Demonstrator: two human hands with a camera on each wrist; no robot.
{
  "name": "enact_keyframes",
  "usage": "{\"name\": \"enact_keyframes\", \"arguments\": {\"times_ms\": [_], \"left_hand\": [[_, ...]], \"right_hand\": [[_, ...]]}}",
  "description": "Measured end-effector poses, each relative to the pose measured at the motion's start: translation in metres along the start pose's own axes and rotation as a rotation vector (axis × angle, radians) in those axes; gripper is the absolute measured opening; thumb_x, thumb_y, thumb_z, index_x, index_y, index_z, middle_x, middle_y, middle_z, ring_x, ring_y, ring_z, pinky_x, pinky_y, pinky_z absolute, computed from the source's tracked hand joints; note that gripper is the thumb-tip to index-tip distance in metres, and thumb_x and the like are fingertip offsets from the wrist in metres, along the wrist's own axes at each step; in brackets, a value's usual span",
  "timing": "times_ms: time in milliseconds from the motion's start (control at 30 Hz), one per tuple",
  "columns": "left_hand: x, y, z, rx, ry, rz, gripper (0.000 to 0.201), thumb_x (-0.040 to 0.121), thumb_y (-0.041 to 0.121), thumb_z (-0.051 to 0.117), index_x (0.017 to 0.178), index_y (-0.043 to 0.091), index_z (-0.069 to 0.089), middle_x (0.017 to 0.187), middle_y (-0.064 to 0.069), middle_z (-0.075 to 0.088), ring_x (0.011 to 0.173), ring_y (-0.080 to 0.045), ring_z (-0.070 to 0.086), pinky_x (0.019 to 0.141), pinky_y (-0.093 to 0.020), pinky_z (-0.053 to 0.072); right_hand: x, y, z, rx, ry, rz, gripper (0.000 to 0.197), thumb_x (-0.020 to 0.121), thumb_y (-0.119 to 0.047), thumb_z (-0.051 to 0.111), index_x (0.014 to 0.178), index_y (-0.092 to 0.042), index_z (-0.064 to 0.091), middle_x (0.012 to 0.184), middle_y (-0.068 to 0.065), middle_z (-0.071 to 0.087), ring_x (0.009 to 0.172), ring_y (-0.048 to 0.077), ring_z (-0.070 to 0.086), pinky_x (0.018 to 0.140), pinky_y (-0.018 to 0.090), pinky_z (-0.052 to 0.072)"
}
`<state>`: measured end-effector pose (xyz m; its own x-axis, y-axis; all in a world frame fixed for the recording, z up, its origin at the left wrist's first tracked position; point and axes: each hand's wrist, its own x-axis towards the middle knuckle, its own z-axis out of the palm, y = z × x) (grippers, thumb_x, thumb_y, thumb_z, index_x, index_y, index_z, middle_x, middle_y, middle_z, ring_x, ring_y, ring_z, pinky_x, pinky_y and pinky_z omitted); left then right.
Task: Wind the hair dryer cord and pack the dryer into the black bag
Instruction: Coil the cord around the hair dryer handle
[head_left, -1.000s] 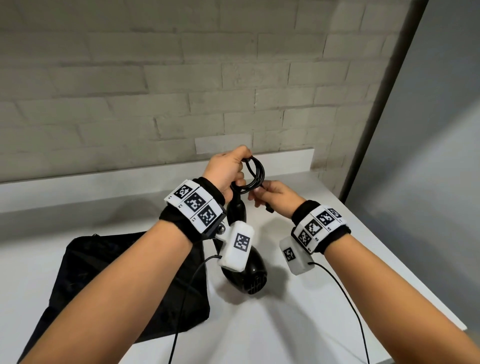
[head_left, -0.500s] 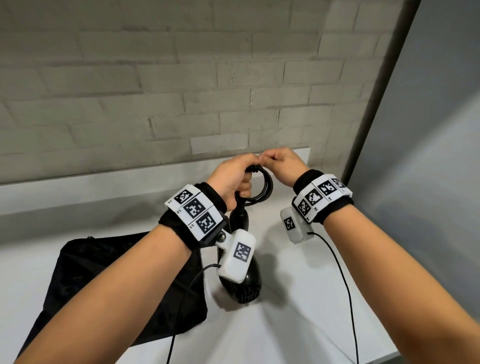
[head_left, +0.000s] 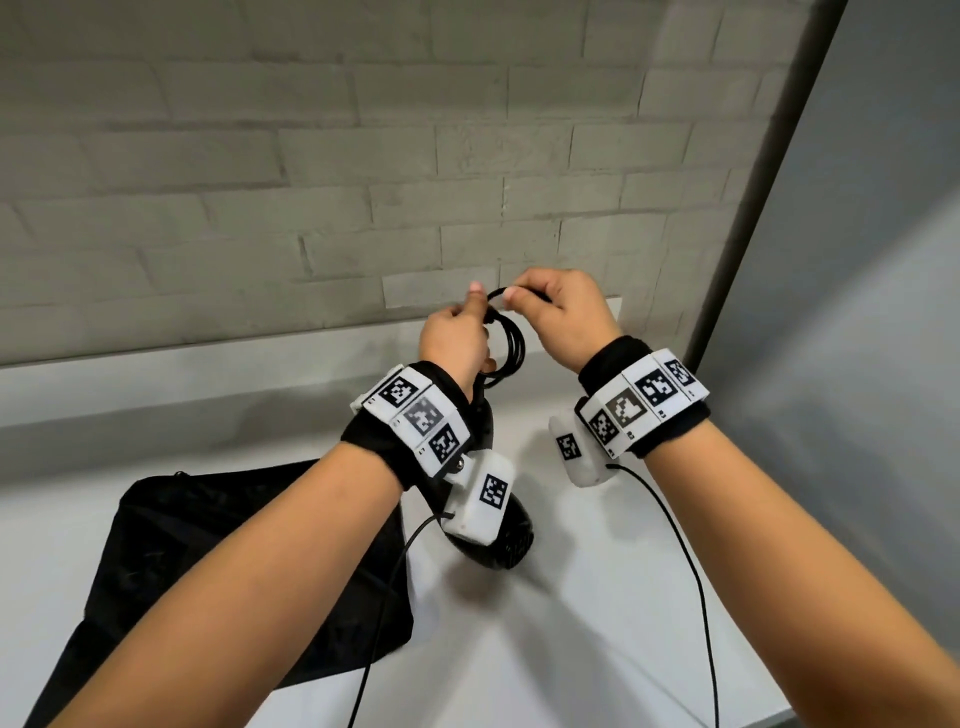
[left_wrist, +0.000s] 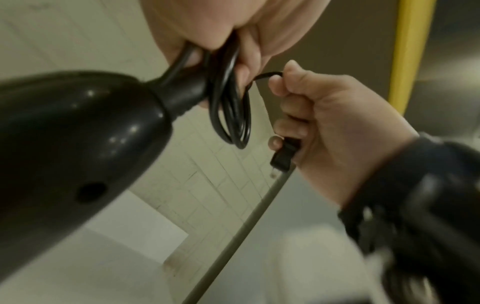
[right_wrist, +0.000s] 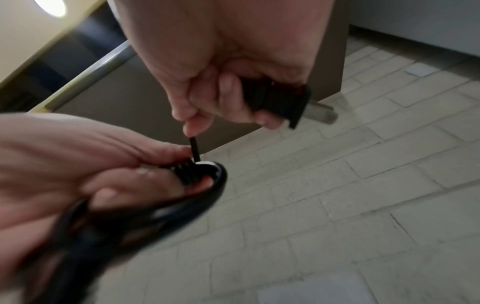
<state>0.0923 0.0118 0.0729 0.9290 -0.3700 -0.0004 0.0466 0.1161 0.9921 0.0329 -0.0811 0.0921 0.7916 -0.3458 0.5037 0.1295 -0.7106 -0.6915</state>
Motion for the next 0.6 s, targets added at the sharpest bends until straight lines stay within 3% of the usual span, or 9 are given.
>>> {"name": "enact_keyframes", "arguments": {"times_ms": [133, 200, 267, 300, 367, 500, 600], "left_hand": [[0.012, 0.007, -0.01, -0.079, 0.074, -0.045, 0.043, 0.091, 0.04, 0.052, 0.06, 0.012, 0.046, 0.047, 0.0, 0.035, 0.019, -0.006, 0.028, 0.042, -0.022, 0.024], [0.016, 0.01, -0.015, -0.123, 0.079, -0.065, 0.041, 0.089, 0.041, 0.055, 0.062, 0.012, 0.046, 0.033, 0.005, 0.033, 0.019, -0.007, 0.025, 0.042, -0.021, 0.021], [0.019, 0.012, -0.019, -0.151, 0.088, -0.079, 0.039, 0.088, 0.041, 0.058, 0.063, 0.012, 0.046, 0.03, 0.007, 0.028, 0.019, -0.008, 0.024, 0.042, -0.021, 0.02], [0.02, 0.013, -0.02, -0.158, 0.093, -0.079, 0.038, 0.087, 0.039, 0.058, 0.064, 0.012, 0.046, 0.035, 0.004, 0.029, 0.02, -0.008, 0.023, 0.041, -0.02, 0.02], [0.02, 0.014, -0.022, -0.173, 0.096, -0.073, 0.035, 0.088, 0.035, 0.058, 0.065, 0.011, 0.047, 0.048, 0.001, 0.027, 0.021, -0.008, 0.022, 0.036, -0.016, 0.021], [0.021, 0.009, -0.023, -0.148, 0.112, -0.036, 0.031, 0.09, 0.027, 0.056, 0.064, 0.013, 0.047, 0.048, 0.0, 0.029, 0.025, -0.009, 0.024, 0.032, -0.014, 0.022], [0.02, 0.0, -0.021, -0.079, 0.124, 0.028, 0.032, 0.091, 0.026, 0.054, 0.061, 0.017, 0.047, 0.053, -0.003, 0.033, 0.042, -0.016, 0.03, 0.032, -0.013, 0.024]], "right_hand": [[-0.013, 0.004, 0.013, 0.057, -0.184, -0.021, 0.016, 0.089, -0.015, 0.048, 0.083, -0.008, 0.061, 0.07, 0.009, 0.052, 0.063, 0.015, 0.044, 0.058, 0.019, 0.034], [-0.015, 0.005, 0.015, 0.09, -0.268, -0.008, 0.016, 0.087, -0.01, 0.043, 0.081, -0.017, 0.056, 0.069, 0.003, 0.052, 0.065, 0.009, 0.046, 0.064, 0.015, 0.036], [-0.015, 0.008, 0.013, 0.03, -0.312, 0.018, 0.024, 0.087, 0.0, 0.041, 0.083, -0.019, 0.056, 0.069, -0.007, 0.054, 0.064, -0.006, 0.049, 0.064, 0.006, 0.036], [-0.014, 0.01, 0.012, -0.036, -0.315, 0.019, 0.024, 0.086, 0.002, 0.042, 0.085, -0.015, 0.059, 0.073, -0.01, 0.055, 0.066, -0.01, 0.05, 0.065, 0.004, 0.036], [-0.013, 0.013, 0.008, -0.146, -0.307, 0.012, 0.02, 0.086, 0.002, 0.047, 0.092, -0.008, 0.063, 0.083, -0.007, 0.049, 0.071, -0.003, 0.05, 0.068, 0.007, 0.041], [-0.011, 0.009, 0.0, -0.021, -0.283, 0.076, 0.02, 0.085, 0.006, 0.049, 0.088, -0.012, 0.057, 0.072, -0.004, 0.049, 0.058, 0.011, 0.055, 0.057, 0.019, 0.049], [-0.007, 0.004, -0.007, 0.044, -0.188, 0.064, 0.019, 0.084, 0.003, 0.053, 0.085, -0.016, 0.056, 0.069, -0.005, 0.05, 0.043, -0.001, 0.052, 0.045, 0.011, 0.044]]}}
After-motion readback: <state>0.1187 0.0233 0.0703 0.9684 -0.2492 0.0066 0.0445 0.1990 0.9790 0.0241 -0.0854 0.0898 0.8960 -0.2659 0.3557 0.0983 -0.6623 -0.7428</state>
